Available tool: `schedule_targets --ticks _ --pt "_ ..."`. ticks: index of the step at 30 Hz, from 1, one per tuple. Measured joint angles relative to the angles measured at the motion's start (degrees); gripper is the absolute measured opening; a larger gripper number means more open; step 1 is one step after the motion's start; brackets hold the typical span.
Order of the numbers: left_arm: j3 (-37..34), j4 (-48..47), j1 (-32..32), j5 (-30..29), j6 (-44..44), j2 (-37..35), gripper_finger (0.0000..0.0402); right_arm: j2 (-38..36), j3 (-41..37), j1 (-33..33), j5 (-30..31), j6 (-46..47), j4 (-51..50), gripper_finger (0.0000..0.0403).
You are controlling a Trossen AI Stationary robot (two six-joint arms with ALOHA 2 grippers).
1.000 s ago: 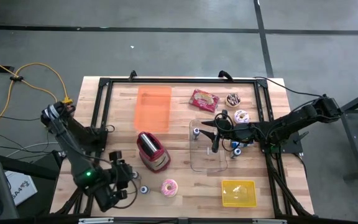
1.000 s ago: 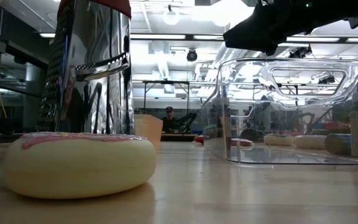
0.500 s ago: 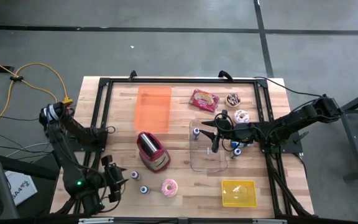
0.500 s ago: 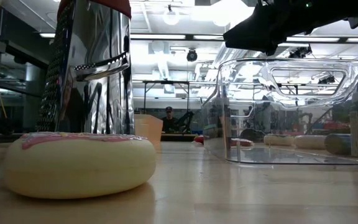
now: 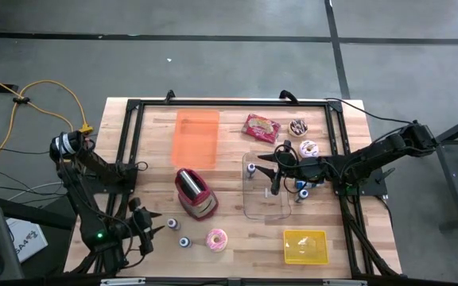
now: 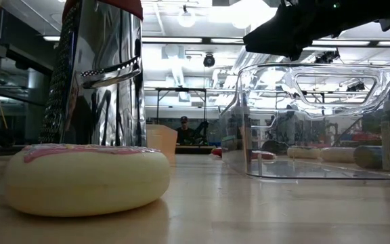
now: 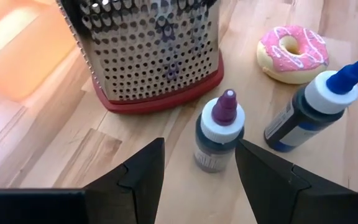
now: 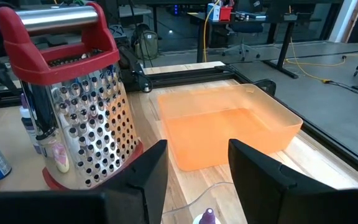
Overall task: Pick & Place Food Item
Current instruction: Put the purple food coloring bottle into the transparent bin
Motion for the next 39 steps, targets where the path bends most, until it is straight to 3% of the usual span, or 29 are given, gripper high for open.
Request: schedule_targets --ticks 18,23,33,39 --pt "-11.99 17.36 -1.63 -2.22 -0.14 0.02 0.0189 0.00 0.00 0.00 0.00 0.01 0.00 0.0155" --pt "-14.49 22.78 -1.97 -1.02 3.48 0.04 0.0189 0.00 0.00 0.00 0.00 0.00 0.00 0.0155" --pt "-14.78 23.62 -1.88 -1.56 8.52 0.07 0.0248 0.00 0.00 0.02 0.00 0.00 0.00 0.0155" --pt "-14.80 26.15 -0.11 -2.32 10.40 0.07 0.0252 0.00 0.00 0.02 0.00 0.01 0.02 0.0155"
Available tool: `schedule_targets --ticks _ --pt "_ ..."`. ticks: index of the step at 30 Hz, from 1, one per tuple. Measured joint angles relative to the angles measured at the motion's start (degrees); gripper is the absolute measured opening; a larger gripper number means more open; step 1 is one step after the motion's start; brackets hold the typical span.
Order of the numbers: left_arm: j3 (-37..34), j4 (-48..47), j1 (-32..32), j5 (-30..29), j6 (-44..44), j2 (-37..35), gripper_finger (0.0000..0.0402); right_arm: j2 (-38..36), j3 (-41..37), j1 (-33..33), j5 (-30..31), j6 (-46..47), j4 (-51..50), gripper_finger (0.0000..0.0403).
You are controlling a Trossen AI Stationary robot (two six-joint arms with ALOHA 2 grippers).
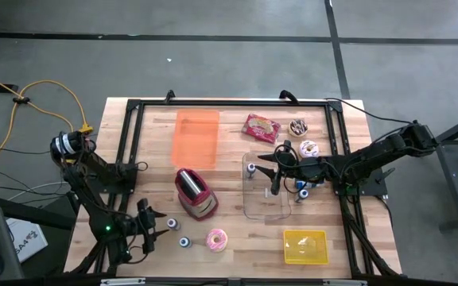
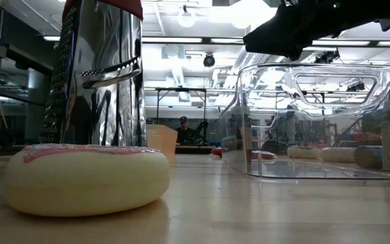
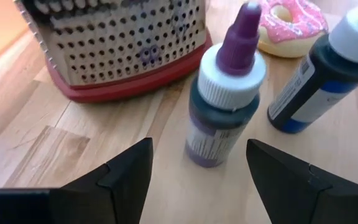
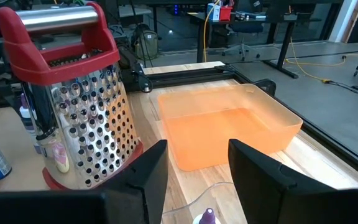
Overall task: Pick & Place Food Item
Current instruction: Put the purple food coloring bottle into the transparent bin
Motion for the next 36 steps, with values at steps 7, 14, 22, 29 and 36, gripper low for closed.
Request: schedule_targets --ticks 7,14,22,29,36 --pt "0.00 0.95 0.95 -0.69 -1.55 3.24 0.0252 0.00 0.00 -0.01 0.00 -0.02 -0.02 0.0155" --pt "0.00 3.34 0.38 -4.22 -5.78 7.91 0.0252 0.00 0.00 0.00 0.00 0.00 -0.02 0.0155" --pt "0.00 6.91 0.38 -6.75 -7.72 11.95 0.0252 0.00 0.00 0.00 0.00 -0.01 -0.02 0.0155" --pt "0.00 8.49 0.76 -7.62 -7.86 12.72 0.0252 0.01 0.02 -0.02 0.00 0.01 -0.02 0.0155" --pt "-0.15 9.51 2.01 -7.59 -6.24 12.87 0.0252 0.01 0.02 0.00 -0.01 0.00 -0.01 0.0155"
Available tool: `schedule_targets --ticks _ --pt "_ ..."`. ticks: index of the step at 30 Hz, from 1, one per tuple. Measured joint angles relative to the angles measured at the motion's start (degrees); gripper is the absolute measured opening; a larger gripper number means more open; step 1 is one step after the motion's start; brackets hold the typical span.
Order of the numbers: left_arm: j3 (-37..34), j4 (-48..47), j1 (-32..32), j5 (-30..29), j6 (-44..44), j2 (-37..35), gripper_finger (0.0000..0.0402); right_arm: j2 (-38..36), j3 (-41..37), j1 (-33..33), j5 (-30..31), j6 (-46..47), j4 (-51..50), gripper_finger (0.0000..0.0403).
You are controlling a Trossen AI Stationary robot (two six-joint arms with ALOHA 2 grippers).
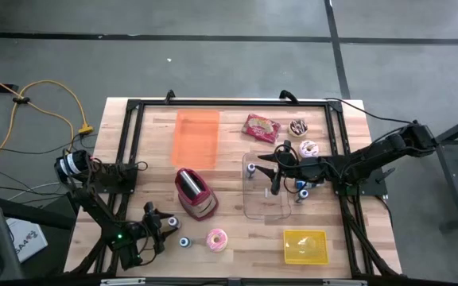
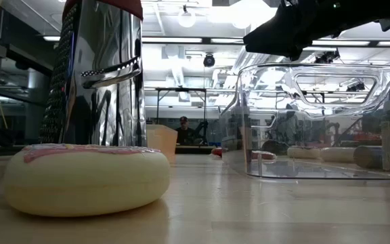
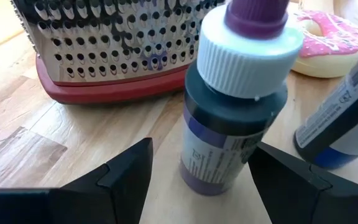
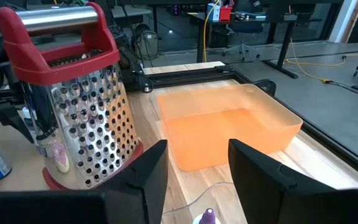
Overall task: Pick & Place Food Item
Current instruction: Put the purple food coloring bottle into the transparent bin
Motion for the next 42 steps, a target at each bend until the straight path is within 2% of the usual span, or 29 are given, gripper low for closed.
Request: schedule_targets --ticks 28,42 --pt "-0.94 5.30 1.63 -0.89 6.54 0.00 0.0250 0.02 0.00 -0.01 0.01 0.01 0.01 0.0155" --pt "-0.94 5.27 1.61 0.02 6.45 0.00 0.0156 0.01 0.00 -0.01 0.01 -0.01 -0.01 0.0155"
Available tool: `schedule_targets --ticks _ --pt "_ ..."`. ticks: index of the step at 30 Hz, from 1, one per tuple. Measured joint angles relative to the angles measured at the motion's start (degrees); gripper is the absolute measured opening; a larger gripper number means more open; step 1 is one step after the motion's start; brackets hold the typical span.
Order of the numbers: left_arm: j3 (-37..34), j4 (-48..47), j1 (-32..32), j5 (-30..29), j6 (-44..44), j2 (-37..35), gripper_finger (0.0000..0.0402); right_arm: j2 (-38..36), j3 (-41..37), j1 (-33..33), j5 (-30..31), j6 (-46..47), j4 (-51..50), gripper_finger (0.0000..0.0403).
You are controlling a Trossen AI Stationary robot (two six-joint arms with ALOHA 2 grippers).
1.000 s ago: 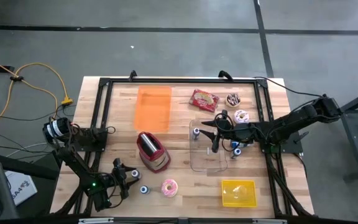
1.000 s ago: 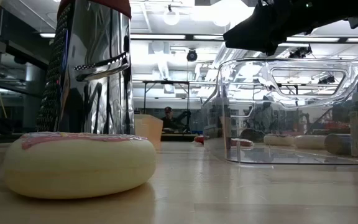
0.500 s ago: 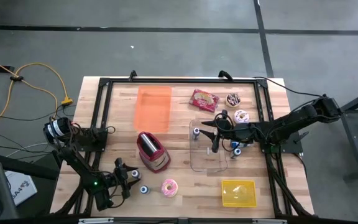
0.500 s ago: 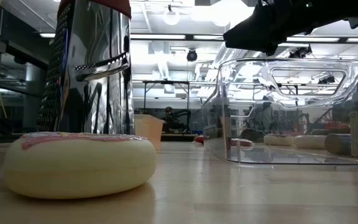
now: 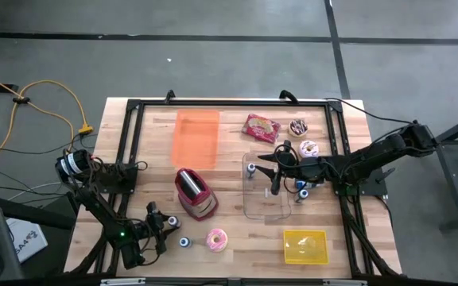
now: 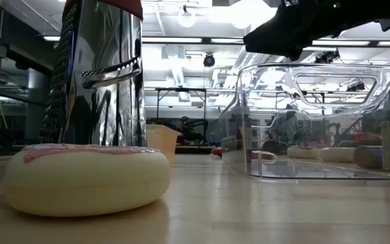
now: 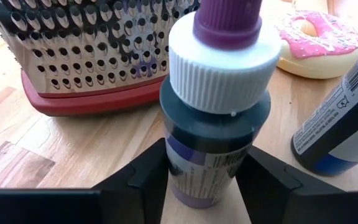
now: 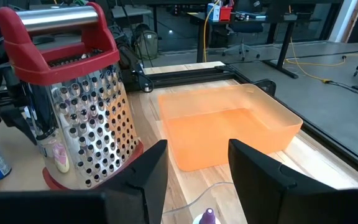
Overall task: Pick & Place Food Item
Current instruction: Put the purple food coloring bottle into the transparent bin
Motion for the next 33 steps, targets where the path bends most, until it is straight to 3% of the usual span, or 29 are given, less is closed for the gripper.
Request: schedule_targets --ticks 17,25,33 --pt "0.00 -0.71 0.00 0.00 0.05 -1.45 0.0145 0.00 0.00 -0.02 0.00 0.02 0.00 0.0155" --pt "0.00 -3.58 0.71 0.39 8.44 -10.97 0.0145 0.00 -0.01 -0.02 0.00 0.01 0.01 0.0155" --pt "0.00 -4.00 2.90 3.37 23.33 -23.63 0.0145 -0.01 0.00 0.00 0.00 0.02 0.01 0.0155"
